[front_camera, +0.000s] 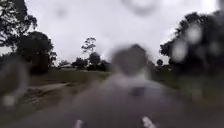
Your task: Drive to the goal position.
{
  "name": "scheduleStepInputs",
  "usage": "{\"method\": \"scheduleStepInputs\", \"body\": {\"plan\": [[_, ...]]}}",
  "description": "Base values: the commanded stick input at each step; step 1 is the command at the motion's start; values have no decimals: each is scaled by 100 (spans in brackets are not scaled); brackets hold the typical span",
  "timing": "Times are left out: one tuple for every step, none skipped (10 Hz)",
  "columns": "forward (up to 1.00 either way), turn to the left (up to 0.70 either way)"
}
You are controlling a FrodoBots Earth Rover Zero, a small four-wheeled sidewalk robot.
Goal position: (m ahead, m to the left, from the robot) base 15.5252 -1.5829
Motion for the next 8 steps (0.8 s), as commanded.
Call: {"method": "scheduleStepInputs", "body": {"plan": [[85,0],[85,0],[85,0],[85,-12],[85,-25],[85,-34],[85,-30],[85,-19]]}}
